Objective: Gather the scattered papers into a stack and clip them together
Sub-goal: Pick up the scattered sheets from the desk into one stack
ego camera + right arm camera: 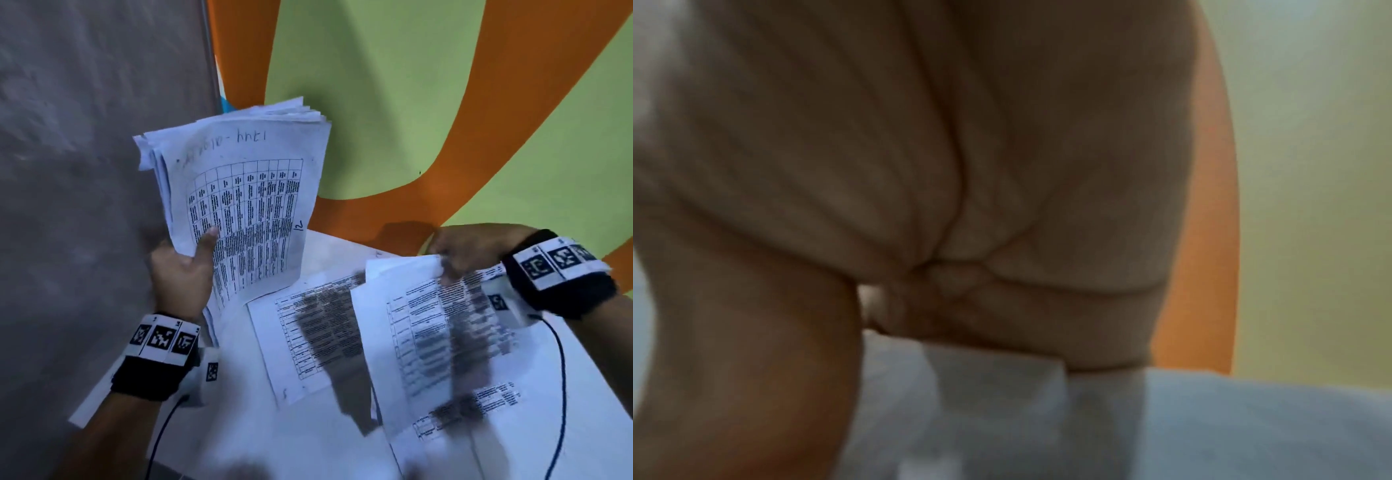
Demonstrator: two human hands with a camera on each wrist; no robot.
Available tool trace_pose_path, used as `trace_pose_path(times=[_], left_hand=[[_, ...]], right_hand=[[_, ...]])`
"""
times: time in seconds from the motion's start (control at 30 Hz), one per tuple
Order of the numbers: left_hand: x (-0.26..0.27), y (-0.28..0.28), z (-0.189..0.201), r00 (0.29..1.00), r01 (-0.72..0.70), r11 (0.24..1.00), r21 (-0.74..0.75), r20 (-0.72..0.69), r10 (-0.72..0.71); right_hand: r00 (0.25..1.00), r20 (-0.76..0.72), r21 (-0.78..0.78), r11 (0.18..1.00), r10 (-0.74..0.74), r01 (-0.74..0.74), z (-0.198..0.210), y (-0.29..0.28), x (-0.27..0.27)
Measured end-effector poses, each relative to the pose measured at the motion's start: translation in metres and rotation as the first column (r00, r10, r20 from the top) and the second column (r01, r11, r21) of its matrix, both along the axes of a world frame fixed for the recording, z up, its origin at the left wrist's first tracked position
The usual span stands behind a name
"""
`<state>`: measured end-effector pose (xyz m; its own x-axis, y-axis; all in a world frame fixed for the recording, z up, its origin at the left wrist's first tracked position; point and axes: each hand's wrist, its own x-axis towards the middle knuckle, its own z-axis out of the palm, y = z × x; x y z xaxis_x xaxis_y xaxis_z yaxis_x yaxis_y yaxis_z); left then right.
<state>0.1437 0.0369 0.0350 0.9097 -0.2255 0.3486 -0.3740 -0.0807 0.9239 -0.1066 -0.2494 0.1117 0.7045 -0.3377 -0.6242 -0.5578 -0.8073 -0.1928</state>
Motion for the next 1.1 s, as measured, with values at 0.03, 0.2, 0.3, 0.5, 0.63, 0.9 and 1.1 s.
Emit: trace_pose_path(times=[0.03,0.2,0.3,0.5,0.63,0.9,1.1], left_hand=[[0.0,-0.003,0.0,1.0,-0.006,1.0,-0.004,-0.003,0.006],[-0.007,-0.013,-0.001,0.999,0.027,1.0,0.007,0.041,-0.028],[-0.006,-0.012,-0.005,0.999,0.036,0.999,-0.004,0.018,-0.036],[-0.017,-0.016,-0.007,0.998,0.047,0.999,-0.02,-0.039,-0.048],[-0.029,-0.023,-0.003,0.994,0.092,0.995,-0.024,-0.052,-0.093],[-0.047,-0.038,0.006,0.993,0.12,0.993,-0.009,0.019,-0.12],[-0.05,-0.047,0.005,0.995,0.086,0.996,-0.005,0.054,-0.086]], right_hand=[[0.999,-0.051,-0.023,1.0,0.007,-0.008,-0.004,0.004,0.0],[0.994,-0.102,-0.259,0.966,-0.032,0.004,-0.093,0.041,-0.023],[0.995,-0.079,-0.321,0.947,-0.06,0.032,-0.13,0.037,-0.048],[0.999,0.014,-0.295,0.954,-0.045,0.048,-0.155,0.039,-0.08],[0.989,0.144,-0.28,0.957,-0.036,0.075,-0.144,0.045,-0.088],[0.835,0.522,-0.133,0.951,-0.173,0.28,-0.063,0.024,-0.122],[0.803,0.578,-0.17,0.942,-0.144,0.291,0.003,0.019,-0.077]])
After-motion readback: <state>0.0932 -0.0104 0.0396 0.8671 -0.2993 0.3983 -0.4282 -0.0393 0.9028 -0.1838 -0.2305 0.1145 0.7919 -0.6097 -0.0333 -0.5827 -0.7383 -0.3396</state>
